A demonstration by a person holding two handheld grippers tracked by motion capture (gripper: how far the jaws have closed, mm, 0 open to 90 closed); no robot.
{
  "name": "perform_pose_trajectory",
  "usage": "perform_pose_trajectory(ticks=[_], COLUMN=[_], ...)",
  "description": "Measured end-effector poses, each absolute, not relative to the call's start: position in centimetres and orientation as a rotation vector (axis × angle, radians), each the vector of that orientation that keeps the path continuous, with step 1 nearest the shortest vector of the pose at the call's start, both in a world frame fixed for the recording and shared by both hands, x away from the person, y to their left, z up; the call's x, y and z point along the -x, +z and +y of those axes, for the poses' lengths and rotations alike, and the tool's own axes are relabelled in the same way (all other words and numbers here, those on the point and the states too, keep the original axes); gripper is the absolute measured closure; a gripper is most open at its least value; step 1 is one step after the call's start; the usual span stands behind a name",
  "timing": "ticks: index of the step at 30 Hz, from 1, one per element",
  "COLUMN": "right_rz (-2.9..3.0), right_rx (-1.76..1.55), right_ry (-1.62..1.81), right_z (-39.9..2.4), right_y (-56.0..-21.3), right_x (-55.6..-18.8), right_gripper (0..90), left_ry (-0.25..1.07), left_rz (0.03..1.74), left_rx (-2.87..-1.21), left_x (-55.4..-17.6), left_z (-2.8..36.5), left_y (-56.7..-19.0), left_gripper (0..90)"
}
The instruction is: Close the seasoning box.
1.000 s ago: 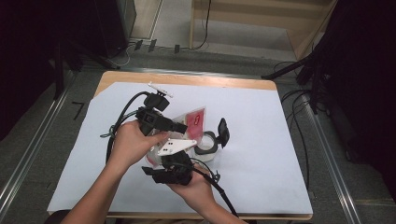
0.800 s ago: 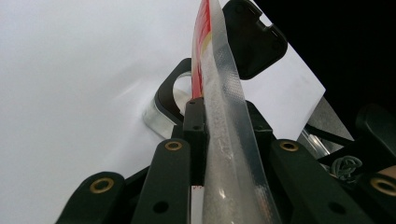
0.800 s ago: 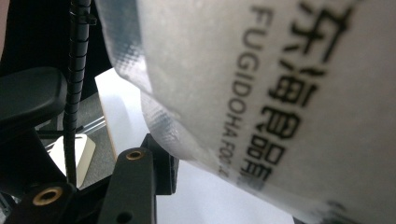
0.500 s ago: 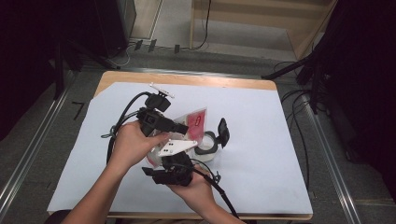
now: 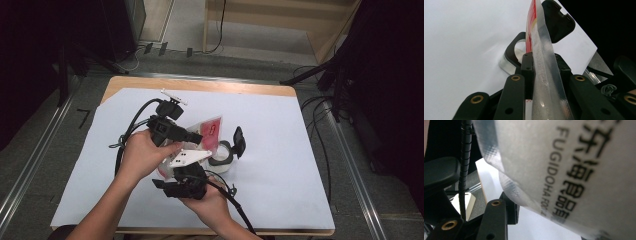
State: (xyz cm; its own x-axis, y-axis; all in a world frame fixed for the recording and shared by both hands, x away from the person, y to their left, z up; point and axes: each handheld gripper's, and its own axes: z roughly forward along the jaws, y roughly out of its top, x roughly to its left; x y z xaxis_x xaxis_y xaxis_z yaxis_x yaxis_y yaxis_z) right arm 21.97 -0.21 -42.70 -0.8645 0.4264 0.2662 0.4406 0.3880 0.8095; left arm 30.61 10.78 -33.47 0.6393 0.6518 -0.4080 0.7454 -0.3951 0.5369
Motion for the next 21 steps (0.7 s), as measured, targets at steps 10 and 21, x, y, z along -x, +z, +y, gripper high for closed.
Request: perform_pose_trajectory(ticks=[10, 21], right_rz=[-2.611, -2.61], right_rx=[0.804, 0.805], right_ry=[-1.531, -1.529], right_z=[-0.25, -0.27], right_y=[-42.78, -42.76], right_x=[-21.93, -21.9], right_gripper=[56.5, 56.3], left_ry=[-0.167, -0.165], left_rz=[1.075, 1.074], left_rx=[-2.152, -2.153], left_x=[-30.54, -30.52], left_z=[10.77, 10.76], left_y=[-33.52, -33.5], left_gripper=[75.4, 74.8])
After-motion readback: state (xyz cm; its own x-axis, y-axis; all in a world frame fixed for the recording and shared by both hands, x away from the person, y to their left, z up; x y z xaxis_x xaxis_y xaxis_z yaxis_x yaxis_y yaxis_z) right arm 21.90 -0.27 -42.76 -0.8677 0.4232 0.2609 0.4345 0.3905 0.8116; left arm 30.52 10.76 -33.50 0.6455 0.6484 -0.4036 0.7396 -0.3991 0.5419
